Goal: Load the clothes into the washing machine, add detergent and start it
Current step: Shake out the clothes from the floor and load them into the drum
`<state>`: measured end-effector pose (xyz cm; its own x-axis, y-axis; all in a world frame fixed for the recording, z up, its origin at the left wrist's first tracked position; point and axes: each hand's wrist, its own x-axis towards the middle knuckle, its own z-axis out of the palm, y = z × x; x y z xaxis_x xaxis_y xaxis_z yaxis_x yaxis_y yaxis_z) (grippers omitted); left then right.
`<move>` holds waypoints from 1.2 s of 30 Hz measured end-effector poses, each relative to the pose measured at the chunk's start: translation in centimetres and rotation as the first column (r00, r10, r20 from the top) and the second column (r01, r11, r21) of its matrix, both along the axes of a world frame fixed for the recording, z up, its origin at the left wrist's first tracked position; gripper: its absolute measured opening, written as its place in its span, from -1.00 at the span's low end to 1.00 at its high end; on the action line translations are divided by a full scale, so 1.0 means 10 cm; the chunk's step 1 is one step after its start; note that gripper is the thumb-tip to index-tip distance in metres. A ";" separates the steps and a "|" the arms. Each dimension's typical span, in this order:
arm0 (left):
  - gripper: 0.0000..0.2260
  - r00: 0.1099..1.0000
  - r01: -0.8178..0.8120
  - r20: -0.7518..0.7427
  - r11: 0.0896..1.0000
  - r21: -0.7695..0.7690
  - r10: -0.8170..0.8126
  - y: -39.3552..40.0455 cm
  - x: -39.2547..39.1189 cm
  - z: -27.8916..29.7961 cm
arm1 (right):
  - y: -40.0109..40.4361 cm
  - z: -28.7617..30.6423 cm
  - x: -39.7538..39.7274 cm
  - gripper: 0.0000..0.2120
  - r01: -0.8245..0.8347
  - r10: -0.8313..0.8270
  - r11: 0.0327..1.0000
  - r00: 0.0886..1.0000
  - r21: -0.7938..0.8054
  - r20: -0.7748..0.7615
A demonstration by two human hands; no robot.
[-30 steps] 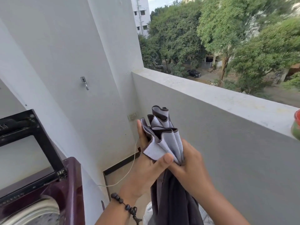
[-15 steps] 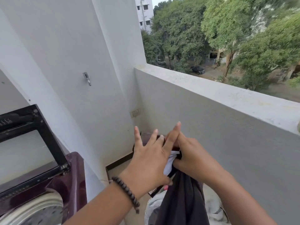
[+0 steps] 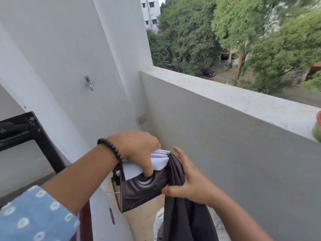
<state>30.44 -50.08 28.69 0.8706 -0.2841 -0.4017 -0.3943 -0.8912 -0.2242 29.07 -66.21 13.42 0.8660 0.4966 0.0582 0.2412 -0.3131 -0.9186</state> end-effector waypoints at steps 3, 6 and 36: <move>-0.74 0.967 -0.114 -0.238 0.992 -0.061 0.097 0.10 0.09 0.15 | 0.06 -0.17 -0.04 -0.20 -0.063 0.076 0.992 0.989 0.107 -0.129; -0.73 0.915 -0.210 -0.386 0.957 -0.199 0.121 0.27 0.10 0.18 | -0.07 -0.16 0.07 -0.58 -0.015 0.086 0.962 0.964 0.274 -0.250; -0.74 0.825 0.005 -0.326 -0.583 -0.813 0.462 0.14 0.07 -0.60 | -0.32 0.79 0.20 -0.52 0.094 0.001 0.804 0.987 0.588 -0.159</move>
<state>31.16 -48.65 22.65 0.9439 0.2987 0.1410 -0.2029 0.1873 0.9611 31.12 -69.38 21.31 0.9090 0.3655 0.2005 0.0911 0.2954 -0.9510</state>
